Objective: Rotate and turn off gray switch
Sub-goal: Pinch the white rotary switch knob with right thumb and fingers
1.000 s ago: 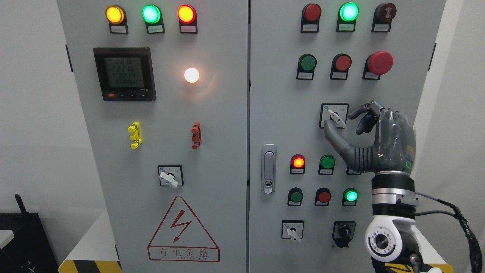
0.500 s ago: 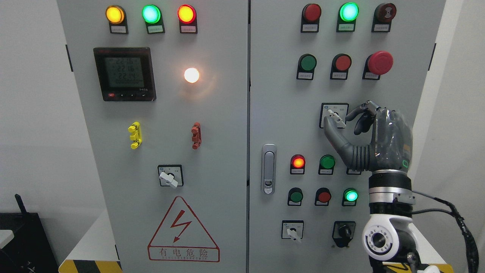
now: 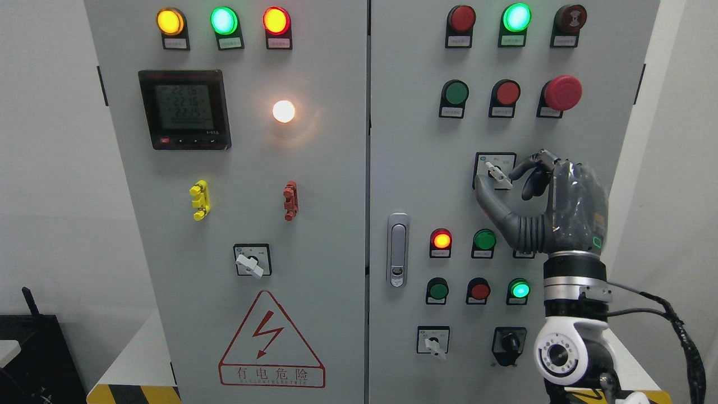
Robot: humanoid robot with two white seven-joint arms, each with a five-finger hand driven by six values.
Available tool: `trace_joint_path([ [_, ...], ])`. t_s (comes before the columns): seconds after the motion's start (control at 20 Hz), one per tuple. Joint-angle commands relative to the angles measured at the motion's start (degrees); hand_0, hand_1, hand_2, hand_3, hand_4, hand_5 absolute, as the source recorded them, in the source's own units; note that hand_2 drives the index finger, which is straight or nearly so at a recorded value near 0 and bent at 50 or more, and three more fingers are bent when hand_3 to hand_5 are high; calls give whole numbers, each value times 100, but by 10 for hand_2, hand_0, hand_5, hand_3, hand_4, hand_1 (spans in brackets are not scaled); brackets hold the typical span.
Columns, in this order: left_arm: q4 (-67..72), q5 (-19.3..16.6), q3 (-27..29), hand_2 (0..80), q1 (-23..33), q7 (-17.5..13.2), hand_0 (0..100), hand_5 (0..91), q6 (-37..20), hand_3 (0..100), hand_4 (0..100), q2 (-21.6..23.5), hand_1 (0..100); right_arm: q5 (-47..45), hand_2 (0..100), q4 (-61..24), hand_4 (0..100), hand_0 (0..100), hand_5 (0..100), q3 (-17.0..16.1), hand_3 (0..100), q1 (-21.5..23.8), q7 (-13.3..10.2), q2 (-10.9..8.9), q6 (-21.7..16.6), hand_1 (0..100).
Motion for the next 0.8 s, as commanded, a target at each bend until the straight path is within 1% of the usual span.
trace_joint_path([
  [0.0, 79, 0, -9, 0, 0, 1, 120, 0, -4, 0, 0, 0, 389, 42, 606, 12, 867, 80, 1000, 21, 898, -21, 19, -105, 8, 457],
  [0.25, 79, 0, -9, 0, 0, -8, 120, 0, -4, 0, 0, 0, 389, 51, 611, 12, 868, 103, 1000, 21, 901, -30, 19, -113, 140, 465],
  [0.55, 79, 0, -9, 0, 0, -8, 120, 0, -4, 0, 0, 0, 389, 51, 620, 12, 873, 110, 1000, 21, 910, -100, 28, -105, 149, 463],
  [0.75, 79, 0, -9, 0, 0, 1, 120, 0, -4, 0, 0, 0, 389, 42, 635, 12, 872, 111, 1000, 99, 916, -180, 28, -105, 193, 457],
])
